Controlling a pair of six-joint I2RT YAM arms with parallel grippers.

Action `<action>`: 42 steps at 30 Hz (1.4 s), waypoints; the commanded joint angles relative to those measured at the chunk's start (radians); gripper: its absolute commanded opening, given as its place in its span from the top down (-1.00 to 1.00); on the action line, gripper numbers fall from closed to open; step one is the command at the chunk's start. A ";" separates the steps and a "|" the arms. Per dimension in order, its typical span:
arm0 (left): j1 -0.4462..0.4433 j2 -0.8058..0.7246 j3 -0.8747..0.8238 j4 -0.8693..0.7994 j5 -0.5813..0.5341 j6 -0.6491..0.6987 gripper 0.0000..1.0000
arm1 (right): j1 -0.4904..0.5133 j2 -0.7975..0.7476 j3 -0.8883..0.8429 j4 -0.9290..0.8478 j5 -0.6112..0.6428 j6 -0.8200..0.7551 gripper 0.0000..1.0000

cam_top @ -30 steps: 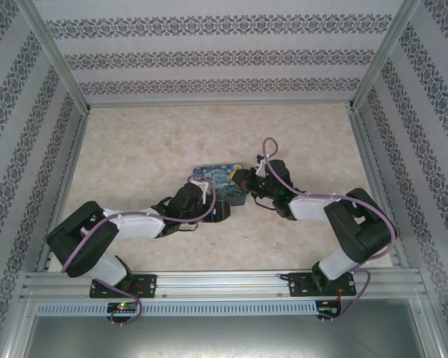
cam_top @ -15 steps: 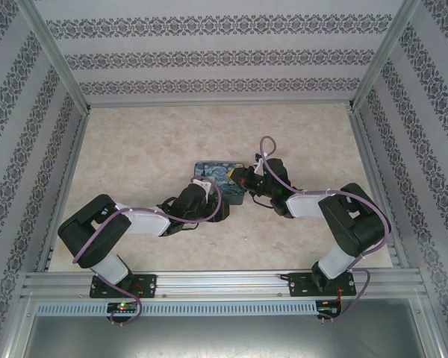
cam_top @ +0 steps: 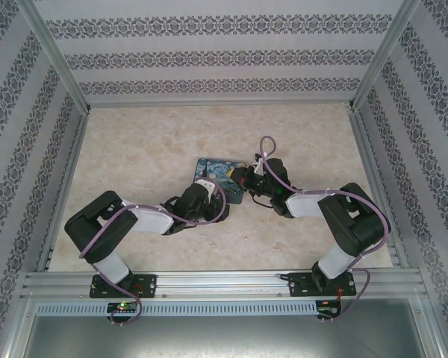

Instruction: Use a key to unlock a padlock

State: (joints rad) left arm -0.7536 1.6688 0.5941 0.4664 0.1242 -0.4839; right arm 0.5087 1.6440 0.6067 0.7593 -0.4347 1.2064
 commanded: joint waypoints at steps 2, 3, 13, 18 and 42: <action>-0.012 0.067 0.033 0.094 0.048 0.030 -0.42 | 0.013 0.012 -0.005 0.009 0.021 0.004 1.00; -0.013 0.071 0.037 0.103 0.059 0.027 -0.42 | 0.013 0.013 -0.005 0.008 0.022 0.004 1.00; -0.010 0.091 0.051 0.210 0.162 -0.055 -0.44 | 0.013 0.036 -0.011 0.002 0.034 0.004 1.00; -0.003 0.105 0.046 0.248 0.173 -0.090 -0.44 | 0.013 0.049 -0.018 0.001 0.046 0.009 1.00; 0.022 0.256 -0.022 0.503 0.061 -0.368 -0.51 | -0.004 0.065 -0.073 0.006 0.117 0.062 1.00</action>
State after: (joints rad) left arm -0.7441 1.8603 0.5995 0.9352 0.2153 -0.7815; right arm 0.5079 1.6730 0.5659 0.8379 -0.3481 1.2587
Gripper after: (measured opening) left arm 0.754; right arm 0.064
